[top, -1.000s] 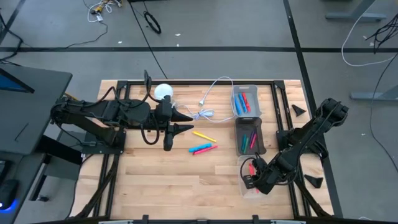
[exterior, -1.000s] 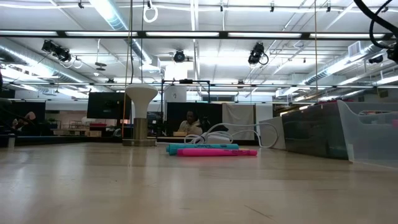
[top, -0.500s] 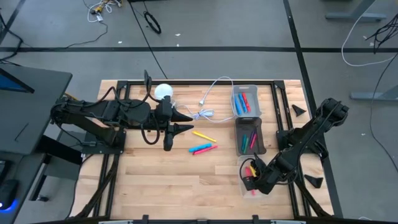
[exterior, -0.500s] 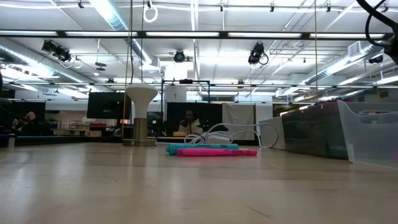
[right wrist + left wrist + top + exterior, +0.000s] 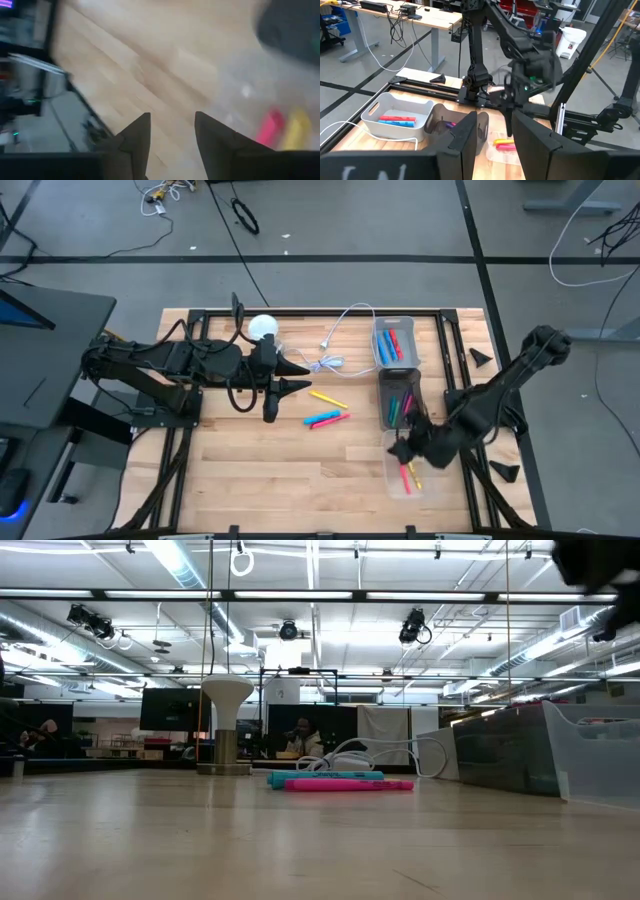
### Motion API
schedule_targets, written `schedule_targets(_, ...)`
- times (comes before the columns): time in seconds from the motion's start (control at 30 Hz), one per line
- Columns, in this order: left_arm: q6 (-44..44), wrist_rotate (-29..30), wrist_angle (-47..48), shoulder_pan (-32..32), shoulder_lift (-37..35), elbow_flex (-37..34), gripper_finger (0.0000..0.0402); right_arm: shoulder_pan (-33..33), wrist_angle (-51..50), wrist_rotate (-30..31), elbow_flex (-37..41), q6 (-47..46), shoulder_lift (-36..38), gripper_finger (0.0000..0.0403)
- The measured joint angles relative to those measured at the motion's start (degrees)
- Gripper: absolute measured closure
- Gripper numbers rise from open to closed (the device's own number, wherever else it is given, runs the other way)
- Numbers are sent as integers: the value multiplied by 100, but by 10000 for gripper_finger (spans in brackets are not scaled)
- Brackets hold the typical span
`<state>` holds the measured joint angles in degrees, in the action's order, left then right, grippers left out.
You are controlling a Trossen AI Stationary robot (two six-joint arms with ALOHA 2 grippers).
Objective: Pick & Place Markers
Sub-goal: Put the yellow pen into the transparent bin
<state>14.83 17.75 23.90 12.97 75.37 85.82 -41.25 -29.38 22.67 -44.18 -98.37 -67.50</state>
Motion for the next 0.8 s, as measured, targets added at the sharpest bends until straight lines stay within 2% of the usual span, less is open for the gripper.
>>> schedule_targets(0.13,1,0,-7,0,-1,0,273,596,572,153,0,1514,394,250)
schedule_targets(0.23,91,14,-15,0,0,0,273,1135,1390,114,0,2783,574,250)
schedule_targets(0.4,270,66,-32,0,0,0,273,1989,3290,-435,0,4665,633,250)
schedule_targets(0.5,292,66,-77,0,0,0,273,2415,4365,-862,-7,5329,620,250)
schedule_targets(0.63,413,68,-163,0,0,0,273,2822,5321,-1279,-12,5893,614,255)
schedule_targets(0.8,481,68,-263,0,0,0,273,3090,5225,-1729,-568,6399,517,260)
